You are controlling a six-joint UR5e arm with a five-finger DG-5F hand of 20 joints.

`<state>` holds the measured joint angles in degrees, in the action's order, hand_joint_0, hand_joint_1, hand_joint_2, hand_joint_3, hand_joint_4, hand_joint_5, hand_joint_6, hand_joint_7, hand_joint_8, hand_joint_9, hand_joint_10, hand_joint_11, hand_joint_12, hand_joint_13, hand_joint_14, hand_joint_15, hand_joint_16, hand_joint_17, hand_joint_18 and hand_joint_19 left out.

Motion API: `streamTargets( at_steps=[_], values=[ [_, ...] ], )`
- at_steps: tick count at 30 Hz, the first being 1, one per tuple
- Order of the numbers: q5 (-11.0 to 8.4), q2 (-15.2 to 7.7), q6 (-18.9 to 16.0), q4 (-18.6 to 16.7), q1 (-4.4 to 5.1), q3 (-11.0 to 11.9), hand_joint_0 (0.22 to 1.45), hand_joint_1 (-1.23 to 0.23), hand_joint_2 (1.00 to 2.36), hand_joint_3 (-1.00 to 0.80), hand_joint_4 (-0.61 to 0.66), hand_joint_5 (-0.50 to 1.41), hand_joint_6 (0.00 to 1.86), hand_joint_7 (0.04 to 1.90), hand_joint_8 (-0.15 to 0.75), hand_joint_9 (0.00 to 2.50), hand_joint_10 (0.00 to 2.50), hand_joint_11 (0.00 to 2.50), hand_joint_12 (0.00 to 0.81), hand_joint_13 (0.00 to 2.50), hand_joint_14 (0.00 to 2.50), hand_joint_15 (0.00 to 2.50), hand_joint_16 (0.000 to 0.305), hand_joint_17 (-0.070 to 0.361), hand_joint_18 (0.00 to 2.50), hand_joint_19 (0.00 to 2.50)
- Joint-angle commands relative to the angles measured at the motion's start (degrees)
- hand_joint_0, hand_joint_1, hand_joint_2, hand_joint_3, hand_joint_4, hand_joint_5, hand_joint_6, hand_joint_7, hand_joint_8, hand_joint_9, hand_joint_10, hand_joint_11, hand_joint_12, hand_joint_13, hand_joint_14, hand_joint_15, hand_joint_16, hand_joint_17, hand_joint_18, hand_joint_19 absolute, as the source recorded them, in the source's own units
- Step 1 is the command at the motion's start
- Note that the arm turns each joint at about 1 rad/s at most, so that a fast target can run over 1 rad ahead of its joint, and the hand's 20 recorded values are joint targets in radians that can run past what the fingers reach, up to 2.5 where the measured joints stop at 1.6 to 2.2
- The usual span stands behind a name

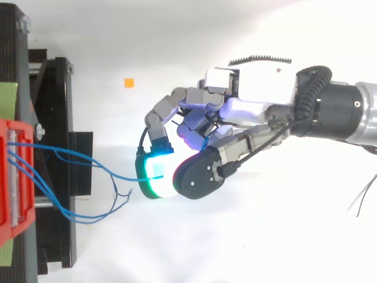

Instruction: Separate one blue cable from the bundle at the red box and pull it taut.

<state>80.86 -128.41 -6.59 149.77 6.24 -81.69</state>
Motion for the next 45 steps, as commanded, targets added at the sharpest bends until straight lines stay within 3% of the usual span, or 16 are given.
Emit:
streamTargets(
  at_steps=[1, 45],
  values=[
    [0.00, 0.0, 0.0, 0.0, 0.00, -0.1, 0.82, -0.79, 1.01, -0.34, -0.21, -0.19, 0.95, 1.18, 0.300, 0.86, 2.50, 1.68, 0.361, 1.04, 2.26, 1.31, 0.042, 0.096, 1.19, 1.19],
    [0.00, 0.0, 0.0, 0.0, 0.00, -0.1, 0.82, -0.80, 1.01, -0.34, -0.21, -0.19, 0.95, 1.19, 0.309, 0.88, 2.50, 1.68, 0.361, 1.04, 2.26, 1.31, 0.042, 0.095, 1.19, 1.20]
  ],
)
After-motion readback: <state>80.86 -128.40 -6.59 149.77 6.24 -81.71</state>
